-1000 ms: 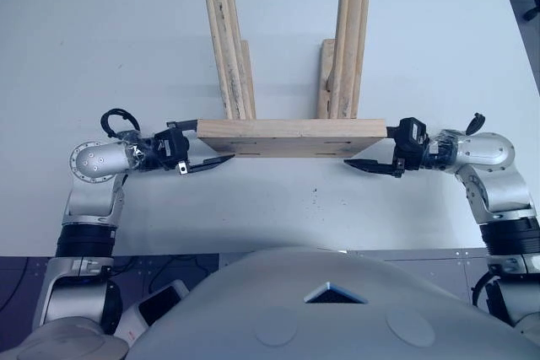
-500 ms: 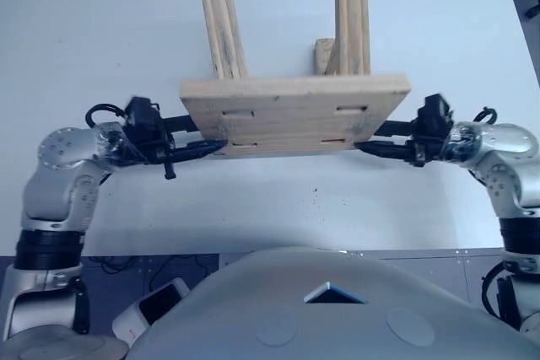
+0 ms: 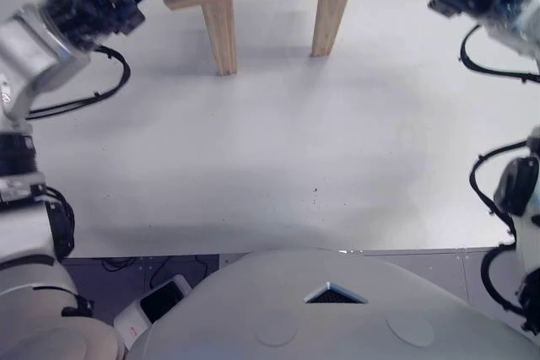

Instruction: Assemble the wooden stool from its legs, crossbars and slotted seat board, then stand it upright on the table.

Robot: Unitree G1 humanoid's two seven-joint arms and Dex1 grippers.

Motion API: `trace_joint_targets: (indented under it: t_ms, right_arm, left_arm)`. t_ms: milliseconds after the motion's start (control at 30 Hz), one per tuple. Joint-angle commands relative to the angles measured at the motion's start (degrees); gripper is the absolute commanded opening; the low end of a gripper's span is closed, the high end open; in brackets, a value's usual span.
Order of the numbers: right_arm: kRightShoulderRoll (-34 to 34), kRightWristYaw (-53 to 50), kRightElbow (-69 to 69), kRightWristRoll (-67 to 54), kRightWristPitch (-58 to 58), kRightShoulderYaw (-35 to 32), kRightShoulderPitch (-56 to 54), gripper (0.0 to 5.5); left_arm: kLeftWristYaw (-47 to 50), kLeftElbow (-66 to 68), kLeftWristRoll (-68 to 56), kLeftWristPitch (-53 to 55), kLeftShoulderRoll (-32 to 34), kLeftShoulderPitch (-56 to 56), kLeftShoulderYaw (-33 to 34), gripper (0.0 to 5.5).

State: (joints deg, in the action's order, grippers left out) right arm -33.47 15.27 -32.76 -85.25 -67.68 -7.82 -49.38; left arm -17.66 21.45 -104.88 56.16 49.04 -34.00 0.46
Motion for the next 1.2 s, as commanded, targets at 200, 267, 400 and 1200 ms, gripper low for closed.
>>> trace_joint_targets:
  t_ms: [200,267,400,1200]
  right_arm:
    - [13.0,-7.4,-33.5,19.3,12.5,-3.9,-22.8,2.15]
    - [13.0,-6.0,-35.8,21.8,13.8,-6.2,-23.7,2.48]
    - [12.5,-3.3,-38.3,26.1,16.1,-10.5,-24.6,3.18]
    - [20.6,14.2,-2.2,49.3,41.3,-10.9,10.9,5.40]
  left_arm:
    - [-24.6,32.2,31.4,7.2,-6.2,-20.0,-6.3,1.92]
    - [-28.0,37.4,35.9,6.2,-7.4,-22.6,-4.2,2.24]
    - [-29.9,45.9,43.0,1.9,-9.6,-26.6,1.7,2.88]
    - [-5.3,18.4,73.0,-63.0,-32.5,6.2,23.5,5.34]
